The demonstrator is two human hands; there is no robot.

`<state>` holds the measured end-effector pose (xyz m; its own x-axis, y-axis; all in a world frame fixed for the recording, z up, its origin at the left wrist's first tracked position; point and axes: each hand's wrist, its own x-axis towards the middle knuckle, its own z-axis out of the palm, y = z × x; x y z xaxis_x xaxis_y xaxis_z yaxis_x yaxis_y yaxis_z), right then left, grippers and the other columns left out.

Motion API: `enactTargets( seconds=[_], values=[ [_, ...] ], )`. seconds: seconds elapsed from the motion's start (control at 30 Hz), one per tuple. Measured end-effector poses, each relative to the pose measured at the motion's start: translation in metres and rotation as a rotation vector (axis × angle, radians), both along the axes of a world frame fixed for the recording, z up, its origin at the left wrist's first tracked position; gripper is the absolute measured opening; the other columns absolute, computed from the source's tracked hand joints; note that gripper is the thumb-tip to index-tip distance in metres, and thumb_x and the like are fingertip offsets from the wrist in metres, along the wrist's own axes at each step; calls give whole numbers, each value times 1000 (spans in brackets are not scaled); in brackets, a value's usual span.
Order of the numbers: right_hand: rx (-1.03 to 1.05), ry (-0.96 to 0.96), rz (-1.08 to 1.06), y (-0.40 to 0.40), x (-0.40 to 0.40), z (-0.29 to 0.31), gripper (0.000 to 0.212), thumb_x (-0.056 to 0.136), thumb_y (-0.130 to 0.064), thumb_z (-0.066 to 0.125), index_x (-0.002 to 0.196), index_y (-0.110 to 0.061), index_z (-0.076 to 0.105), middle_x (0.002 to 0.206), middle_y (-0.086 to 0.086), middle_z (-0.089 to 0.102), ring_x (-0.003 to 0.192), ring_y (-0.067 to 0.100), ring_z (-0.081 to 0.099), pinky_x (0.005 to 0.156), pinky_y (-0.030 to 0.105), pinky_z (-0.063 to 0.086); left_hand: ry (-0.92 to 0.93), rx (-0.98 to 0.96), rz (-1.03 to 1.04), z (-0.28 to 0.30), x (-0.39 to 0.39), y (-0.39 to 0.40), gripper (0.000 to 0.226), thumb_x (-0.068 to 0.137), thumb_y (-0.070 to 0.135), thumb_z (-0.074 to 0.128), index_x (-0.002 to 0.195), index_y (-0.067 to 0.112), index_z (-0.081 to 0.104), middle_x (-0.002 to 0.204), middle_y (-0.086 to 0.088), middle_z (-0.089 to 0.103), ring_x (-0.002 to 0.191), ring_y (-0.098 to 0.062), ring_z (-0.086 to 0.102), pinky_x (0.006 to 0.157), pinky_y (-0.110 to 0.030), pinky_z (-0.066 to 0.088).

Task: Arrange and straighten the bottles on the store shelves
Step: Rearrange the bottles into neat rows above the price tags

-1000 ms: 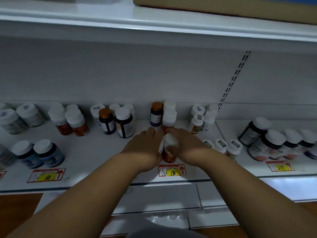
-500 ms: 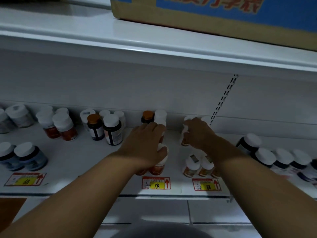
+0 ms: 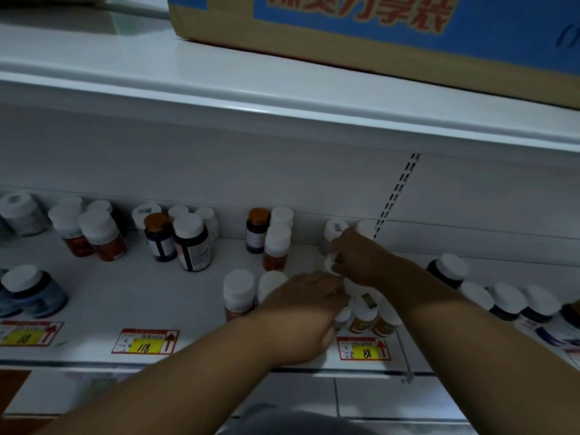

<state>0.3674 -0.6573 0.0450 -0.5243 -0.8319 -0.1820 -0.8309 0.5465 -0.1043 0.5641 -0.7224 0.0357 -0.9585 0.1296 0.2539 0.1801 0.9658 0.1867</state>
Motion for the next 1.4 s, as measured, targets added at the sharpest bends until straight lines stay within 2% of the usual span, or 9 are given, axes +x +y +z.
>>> enactTargets(
  seconds=[0.17, 0.3, 0.67, 0.77, 0.87, 1.0, 1.1, 1.2, 1.4],
  values=[
    [-128, -138, 53, 13, 5, -5, 15, 88, -4, 57, 78, -11, 66, 82, 12, 63, 78, 22, 53, 69, 31, 35, -73, -85, -13, -20, -13, 16, 51, 66, 13, 70, 115, 1, 63, 112, -15, 63, 96, -31, 62, 83, -37, 54],
    [-100, -166, 1, 27, 6, -6, 34, 96, -9, 53, 129, -5, 59, 130, 15, 57, 119, 26, 52, 85, 14, 29, -70, -74, 19, -30, -14, 17, 58, 59, 14, 70, 116, 3, 65, 112, -14, 65, 95, -30, 63, 85, -35, 52],
    [-150, -237, 68, 36, 8, -7, 35, 96, -18, 56, 130, -10, 58, 134, 7, 57, 123, 18, 51, 84, 9, 27, -33, -38, 81, -26, -13, 23, 55, 69, 23, 43, 115, 5, 67, 114, -11, 66, 96, -30, 64, 82, -36, 55],
    [-174, -224, 123, 33, 5, -9, 12, 94, -21, 59, 98, -17, 69, 102, 3, 67, 97, 15, 60, 81, 20, 33, -45, -19, 88, -25, -14, 23, 55, 72, 26, 39, 116, 7, 67, 114, -10, 66, 97, -29, 64, 81, -38, 56],
    [-216, -231, 198, 33, 2, -8, 35, 90, -17, 61, 59, -19, 47, 61, -5, 47, 60, 9, 46, 61, 26, 30, -36, 4, 108, -22, -14, 24, 52, 76, 27, 41, 117, 8, 66, 116, -9, 65, 99, -28, 62, 82, -38, 55],
    [-494, -60, 87, 36, -18, 0, 19, 94, -18, 54, 88, -6, 68, 87, 7, 61, 77, 19, 56, 65, 27, 36, 24, 60, 187, -22, -13, 28, 47, 78, 25, 47, 119, 9, 63, 118, -8, 62, 104, -27, 58, 88, -36, 51],
    [-383, -24, -30, 32, -38, -2, 31, 95, -27, 54, 120, -11, 59, 113, 14, 52, 98, 28, 55, 80, 31, 43, 75, 84, 249, -20, -17, 29, 50, 79, 25, 49, 125, 6, 61, 122, -11, 61, 108, -29, 56, 92, -38, 49],
    [-210, 0, -21, 27, -42, -11, 34, 94, -32, 55, 120, -9, 54, 118, 17, 45, 102, 34, 55, 81, 36, 46, 108, 115, 291, -15, -22, 30, 51, 78, 24, 49, 125, 6, 61, 121, -11, 60, 108, -26, 52, 91, -35, 47],
    [-238, 115, -101, 26, -43, -15, 32, 95, -33, 50, 116, -11, 55, 117, 14, 43, 97, 34, 56, 74, 34, 43, 78, 196, 357, -15, -32, 30, 51, 79, 29, 46, 126, 12, 58, 121, -6, 57, 108, -24, 51, 90, -39, 48]
  ],
)
